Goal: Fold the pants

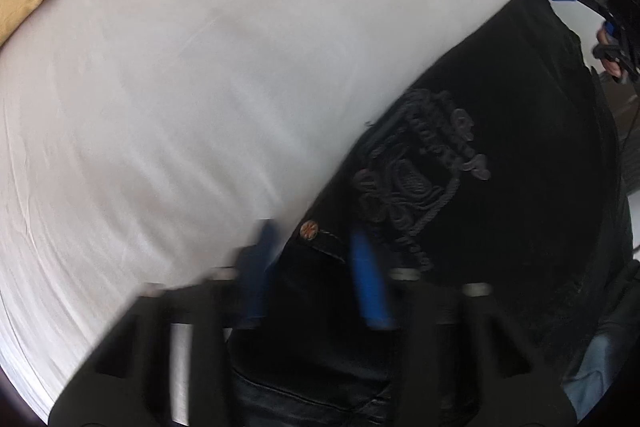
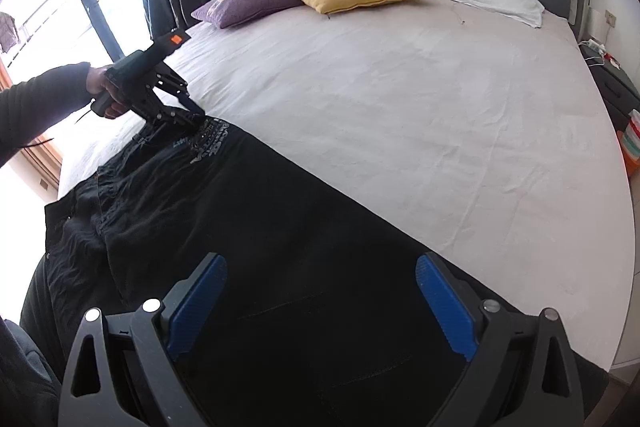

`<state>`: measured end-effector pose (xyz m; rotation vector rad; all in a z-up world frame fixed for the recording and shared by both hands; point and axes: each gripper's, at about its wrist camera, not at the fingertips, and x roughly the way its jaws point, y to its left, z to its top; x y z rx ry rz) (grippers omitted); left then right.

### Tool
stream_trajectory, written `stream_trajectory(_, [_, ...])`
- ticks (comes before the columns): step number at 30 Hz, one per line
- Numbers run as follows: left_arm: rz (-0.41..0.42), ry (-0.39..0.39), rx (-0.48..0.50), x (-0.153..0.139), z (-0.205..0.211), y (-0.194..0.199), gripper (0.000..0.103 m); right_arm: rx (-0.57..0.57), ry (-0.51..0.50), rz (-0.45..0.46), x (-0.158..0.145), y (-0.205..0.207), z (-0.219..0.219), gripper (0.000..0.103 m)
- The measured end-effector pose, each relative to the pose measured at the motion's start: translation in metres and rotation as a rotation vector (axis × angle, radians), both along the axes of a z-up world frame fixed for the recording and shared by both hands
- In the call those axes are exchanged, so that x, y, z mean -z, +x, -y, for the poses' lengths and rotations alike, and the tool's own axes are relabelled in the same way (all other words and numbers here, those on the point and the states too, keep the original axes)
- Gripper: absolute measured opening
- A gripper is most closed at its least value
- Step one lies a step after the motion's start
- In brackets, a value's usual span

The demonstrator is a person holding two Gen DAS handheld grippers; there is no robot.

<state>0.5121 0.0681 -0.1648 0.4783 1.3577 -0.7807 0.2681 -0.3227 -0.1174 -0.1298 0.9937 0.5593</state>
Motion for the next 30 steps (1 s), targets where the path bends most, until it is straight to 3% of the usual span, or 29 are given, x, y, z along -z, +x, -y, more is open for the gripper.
stream_trajectory(6, [0.079,0.036,0.038,-0.005,0.017,-0.003,0.009,0.007,-0.032,0.015,-0.005,0.004,0.002,0.094])
stream_trajectory(13, [0.349,0.016,0.025,-0.031,0.020,-0.061,0.007,-0.014,-0.116,0.015,-0.003,0.013,0.008,0.093])
stream_trajectory(19, [0.521,0.000,0.009,-0.050,0.016,-0.106,0.007,-0.035,-0.158,-0.024,0.007,0.028,0.013,0.080])
stream_trajectory(22, [0.559,0.006,0.019,-0.056,-0.004,-0.131,0.007,-0.072,-0.180,-0.043,0.013,0.035,0.008,0.076])
stream_trajectory(28, [0.613,0.005,0.030,-0.064,-0.010,-0.136,0.007,-0.149,-0.248,-0.078,0.027,0.047,-0.010,0.071])
stream_trajectory(30, [0.616,0.007,0.031,-0.062,-0.011,-0.139,0.007,-0.176,-0.276,-0.094,0.033,0.051,-0.015,0.060])
